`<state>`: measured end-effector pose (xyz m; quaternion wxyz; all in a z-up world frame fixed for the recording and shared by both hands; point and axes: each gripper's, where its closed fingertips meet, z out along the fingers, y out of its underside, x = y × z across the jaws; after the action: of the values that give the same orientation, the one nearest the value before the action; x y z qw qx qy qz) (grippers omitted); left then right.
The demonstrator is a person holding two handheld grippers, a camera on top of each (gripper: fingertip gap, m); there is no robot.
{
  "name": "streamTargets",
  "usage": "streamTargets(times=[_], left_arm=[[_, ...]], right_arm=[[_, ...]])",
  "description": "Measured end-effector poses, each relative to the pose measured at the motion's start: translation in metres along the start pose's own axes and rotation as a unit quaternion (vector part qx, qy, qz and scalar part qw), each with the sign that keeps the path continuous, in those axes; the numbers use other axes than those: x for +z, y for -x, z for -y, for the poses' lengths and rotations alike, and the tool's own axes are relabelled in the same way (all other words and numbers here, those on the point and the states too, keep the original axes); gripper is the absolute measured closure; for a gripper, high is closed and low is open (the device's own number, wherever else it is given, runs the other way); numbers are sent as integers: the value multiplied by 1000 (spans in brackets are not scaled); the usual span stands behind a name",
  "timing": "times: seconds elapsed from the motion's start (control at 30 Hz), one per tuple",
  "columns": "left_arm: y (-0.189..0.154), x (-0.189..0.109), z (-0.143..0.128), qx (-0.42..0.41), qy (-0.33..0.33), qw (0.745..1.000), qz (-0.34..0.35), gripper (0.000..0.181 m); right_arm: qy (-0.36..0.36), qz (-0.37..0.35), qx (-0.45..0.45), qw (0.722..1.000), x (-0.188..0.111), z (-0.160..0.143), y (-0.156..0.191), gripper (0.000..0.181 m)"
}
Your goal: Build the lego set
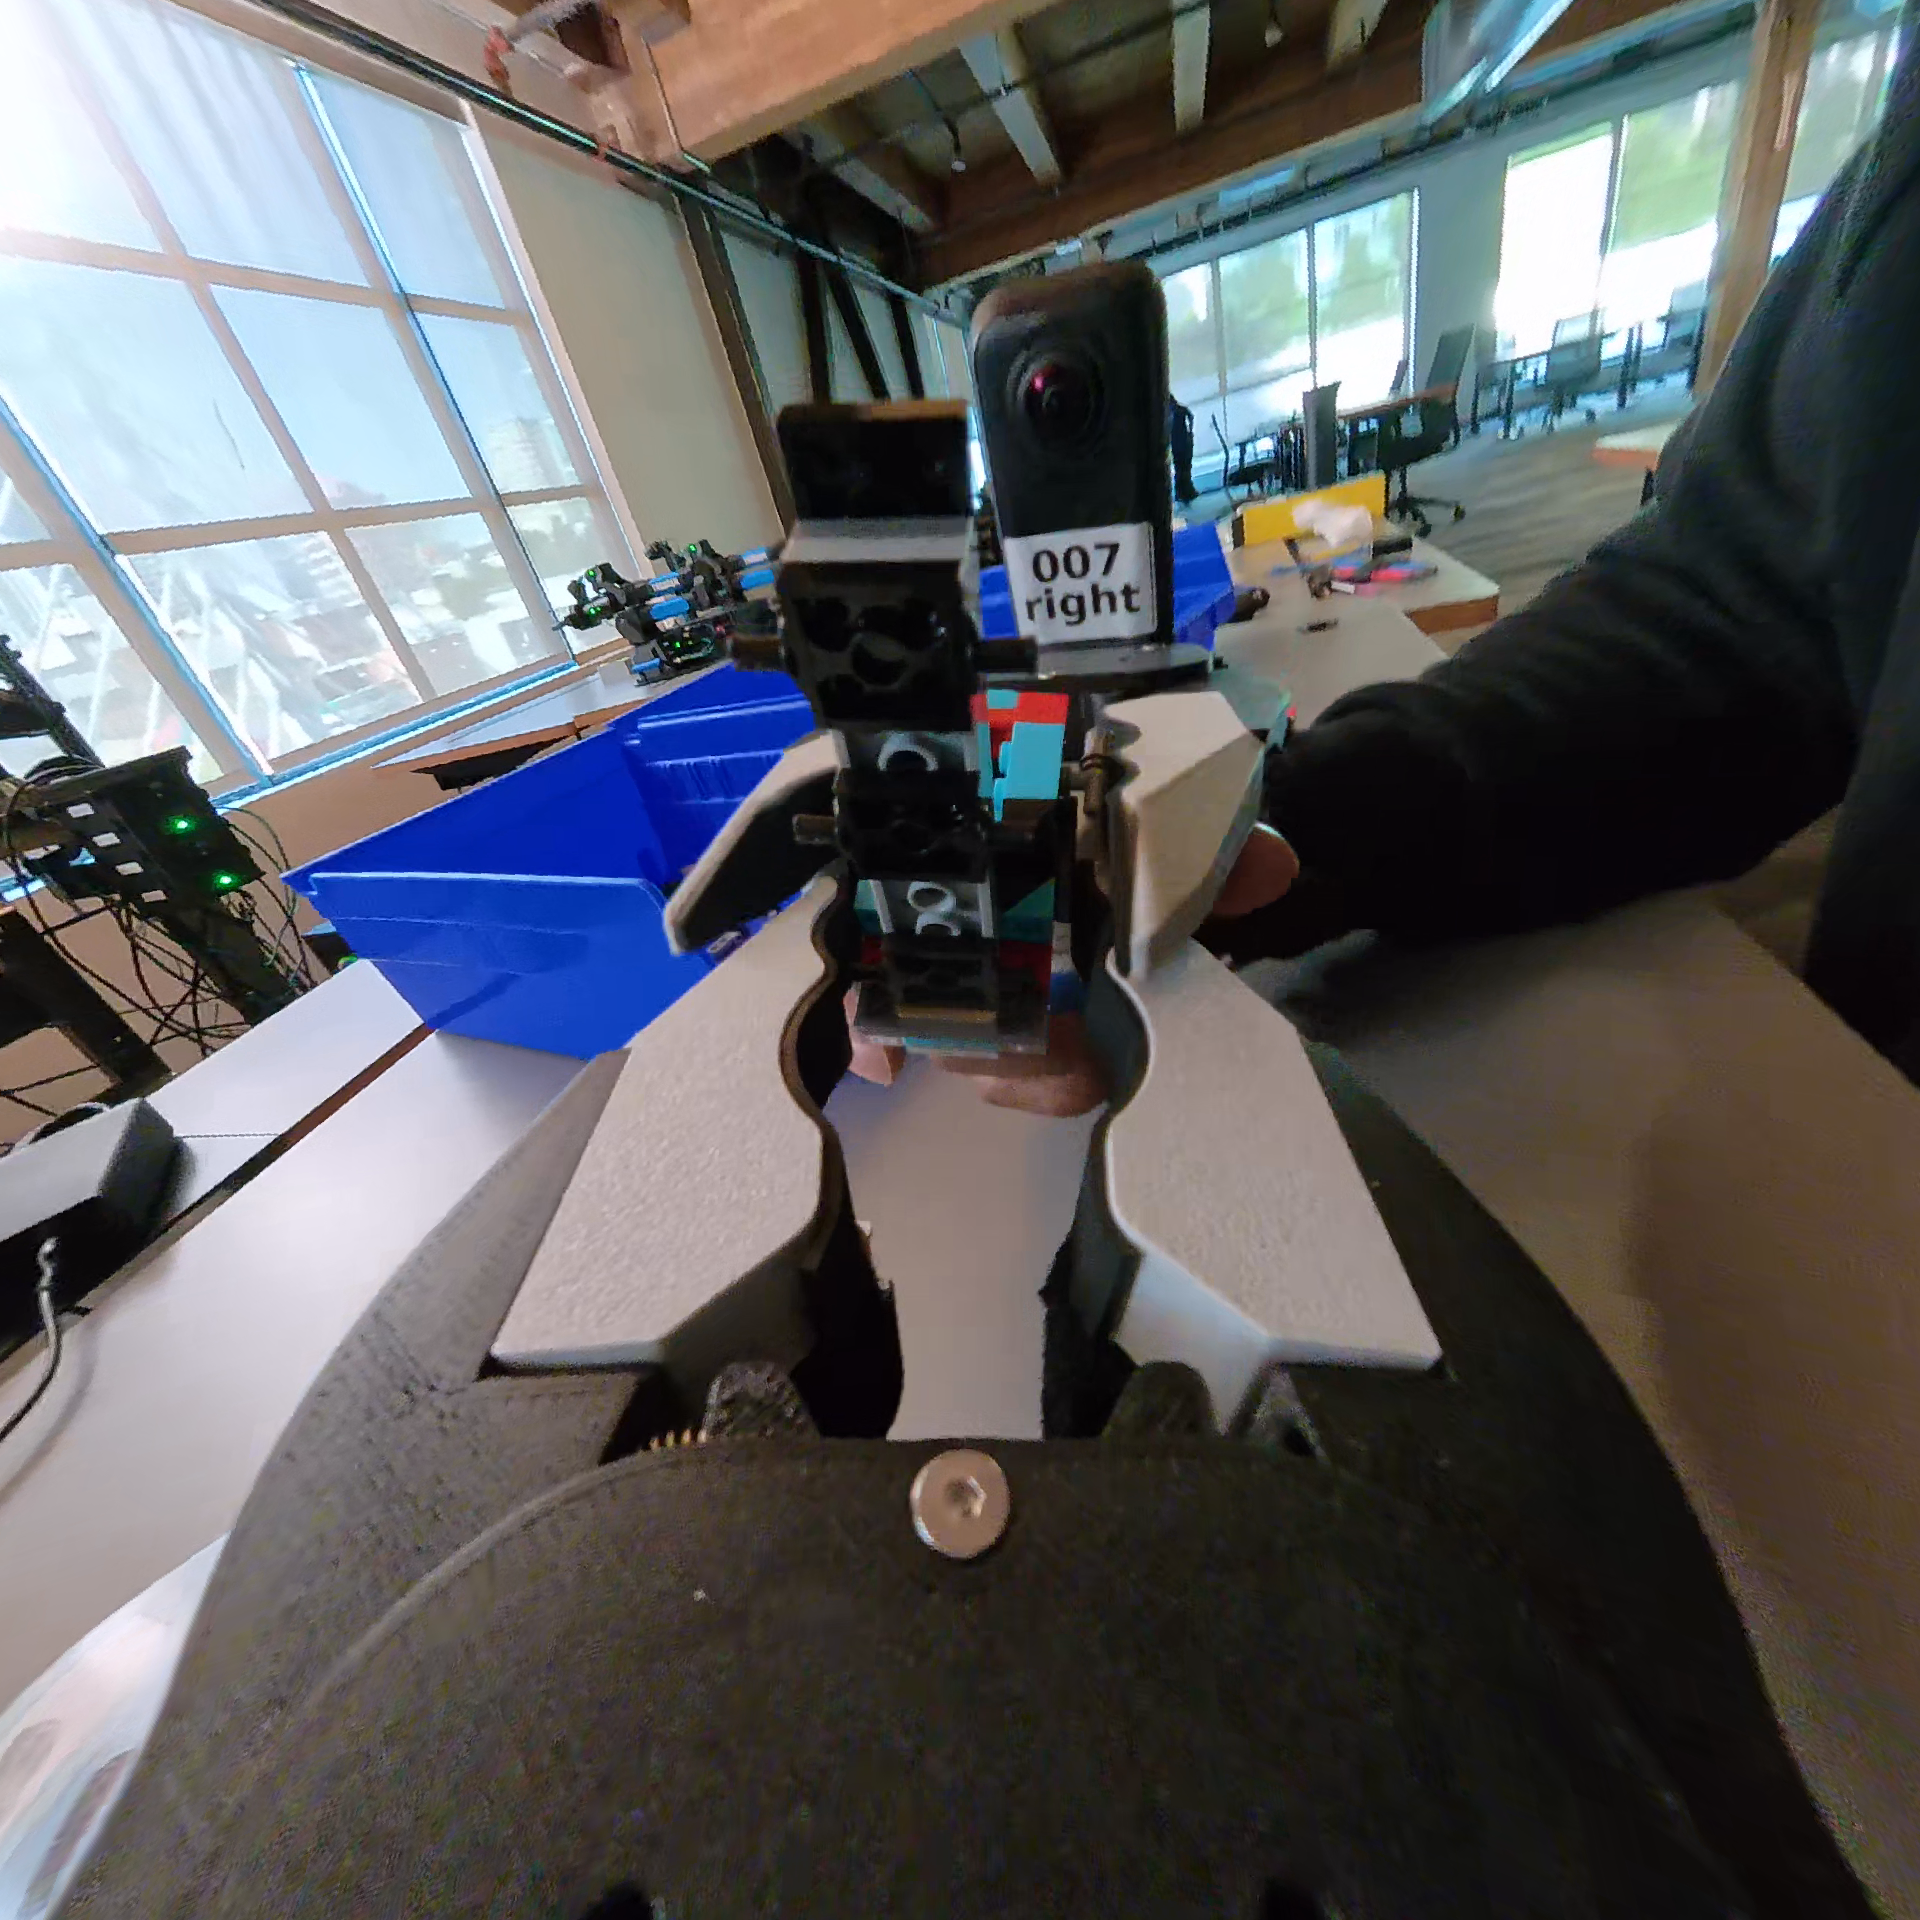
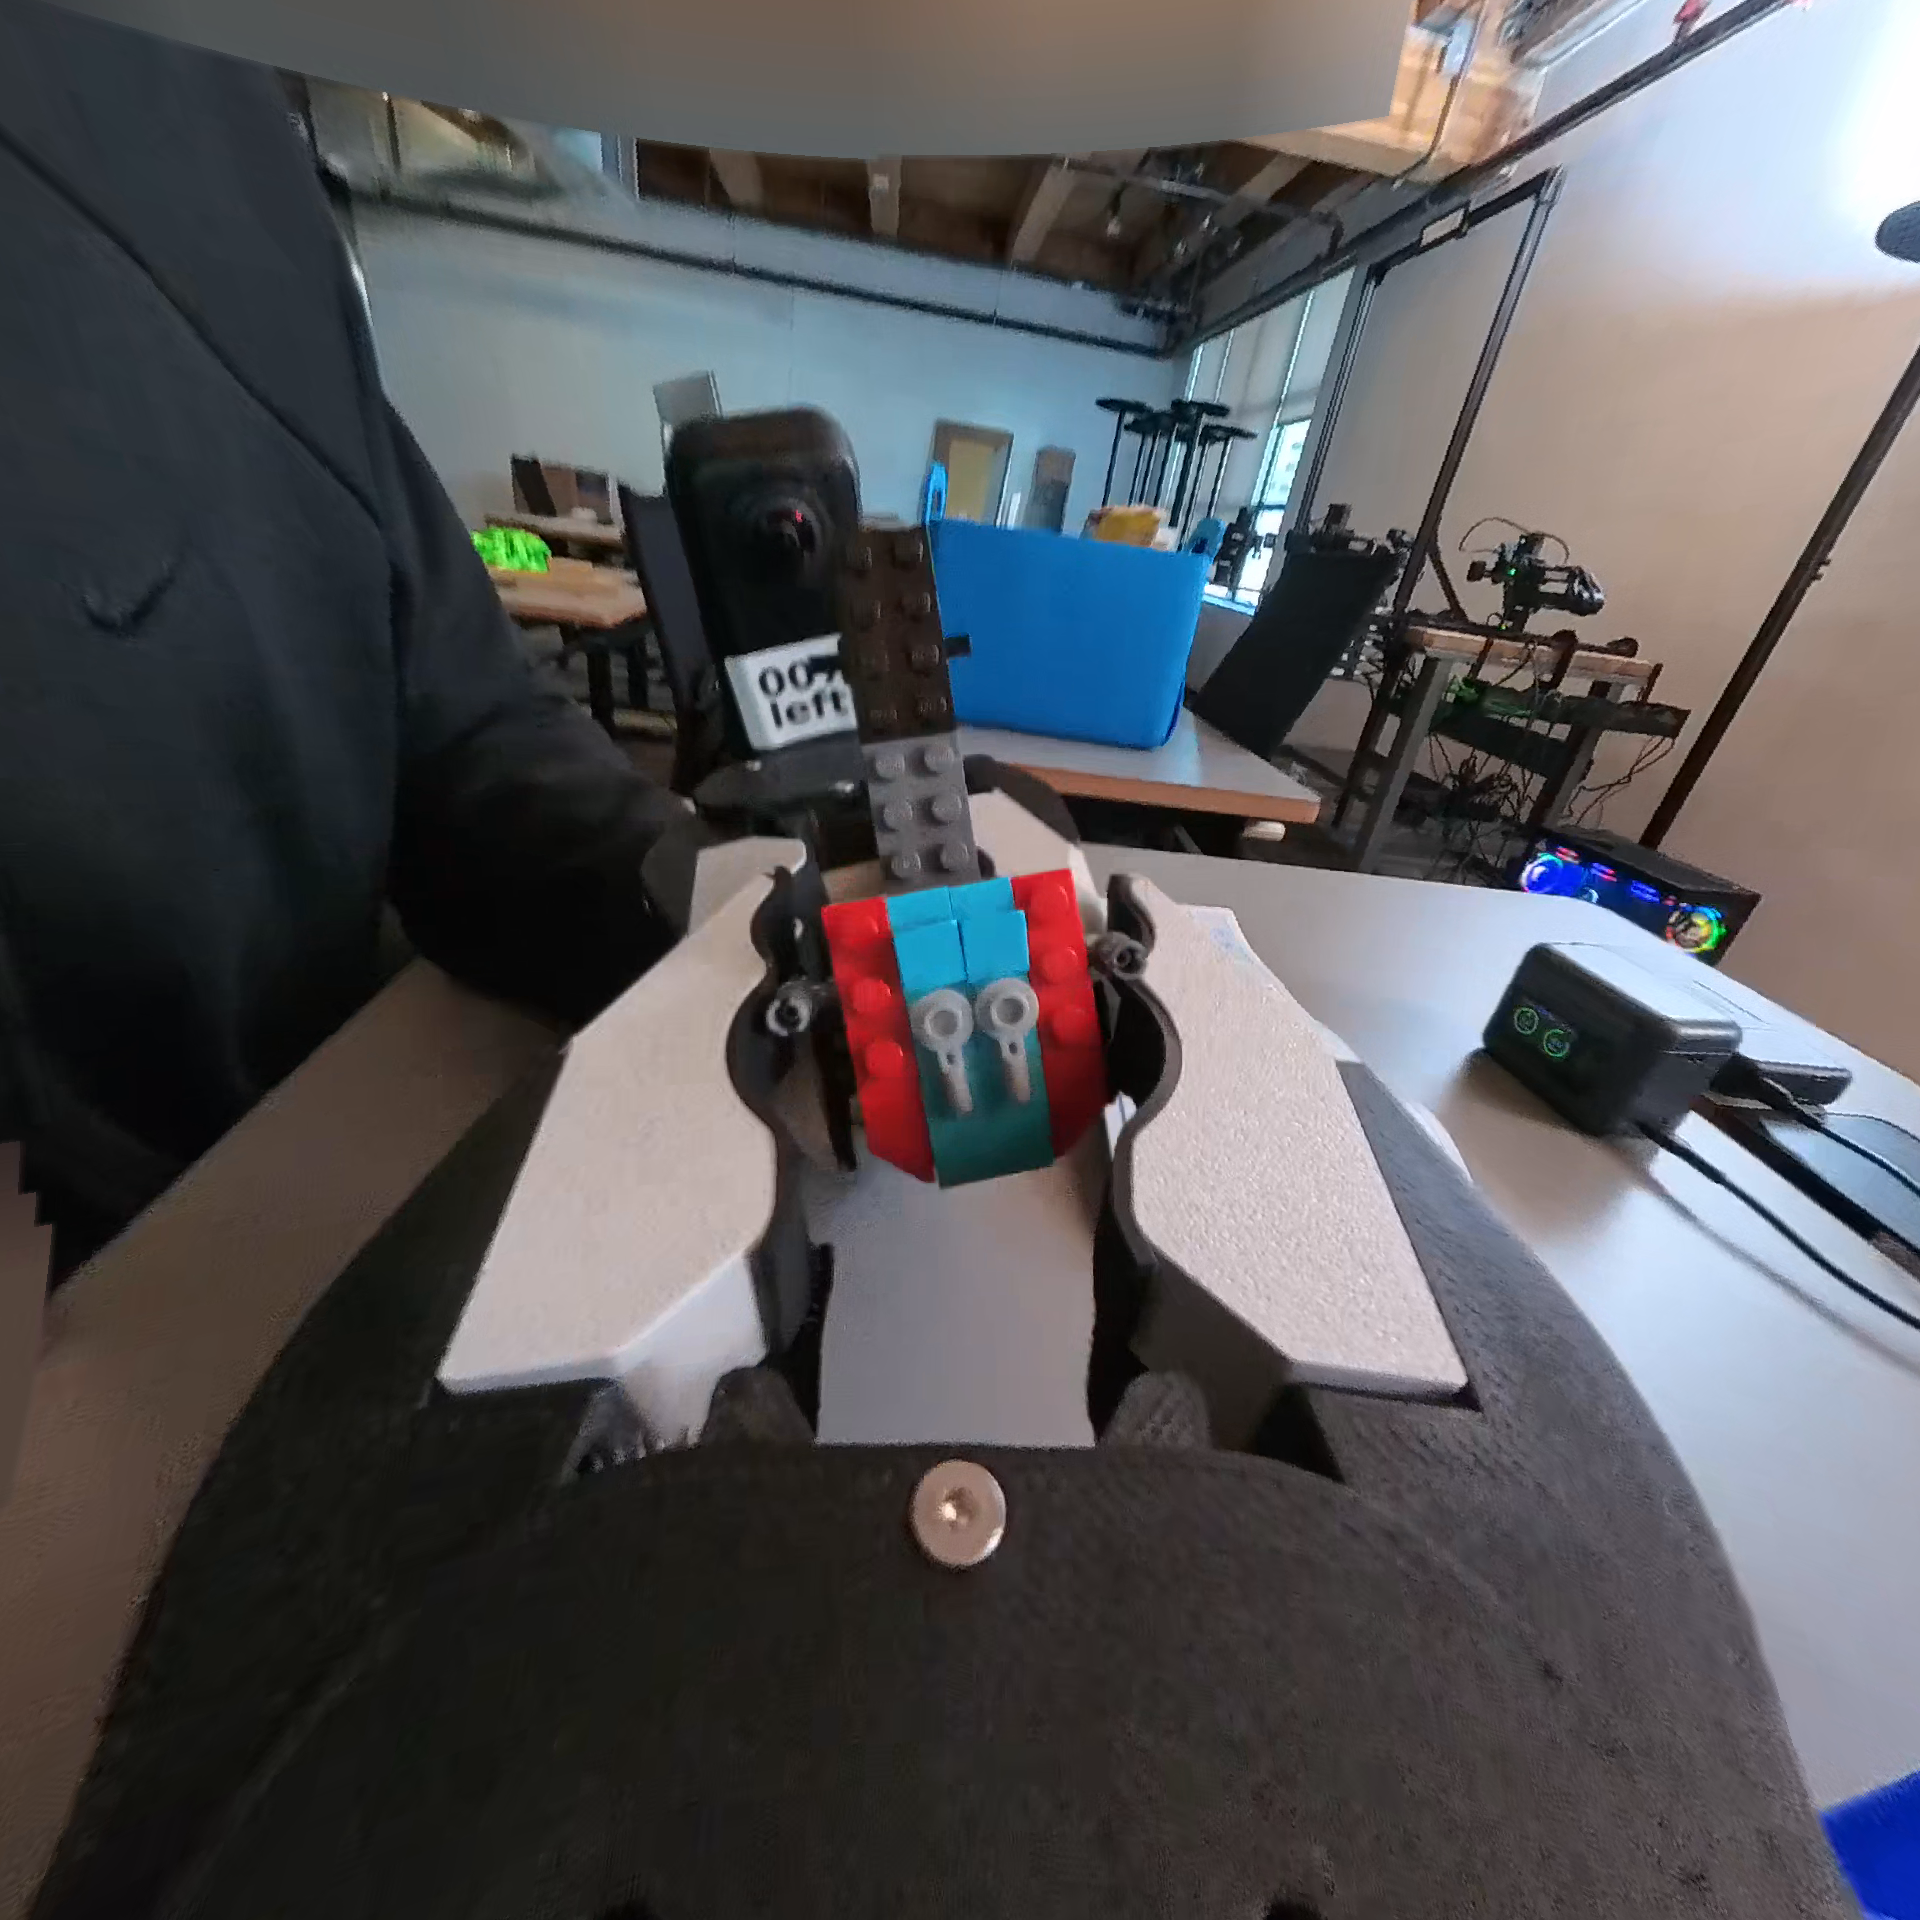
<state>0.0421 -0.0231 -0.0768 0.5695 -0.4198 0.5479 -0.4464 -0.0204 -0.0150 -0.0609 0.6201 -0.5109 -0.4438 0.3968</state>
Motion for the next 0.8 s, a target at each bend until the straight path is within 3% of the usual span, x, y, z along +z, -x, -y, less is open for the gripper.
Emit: streamTargets(times=[0.23,0.43,0.8], left_arm=[[-4,-5,-14,52,61,997,-24,140],[-5,-5,-18,61,75,995,-27,140],[-5,-6,-19,-11,57,997,-50,140]], right_arm=[[30,2,-33,999,1,-9,3,117],[32,4,-37,999,1,-12,4,117],[27,2,-23,999,2,-13,2,118]])
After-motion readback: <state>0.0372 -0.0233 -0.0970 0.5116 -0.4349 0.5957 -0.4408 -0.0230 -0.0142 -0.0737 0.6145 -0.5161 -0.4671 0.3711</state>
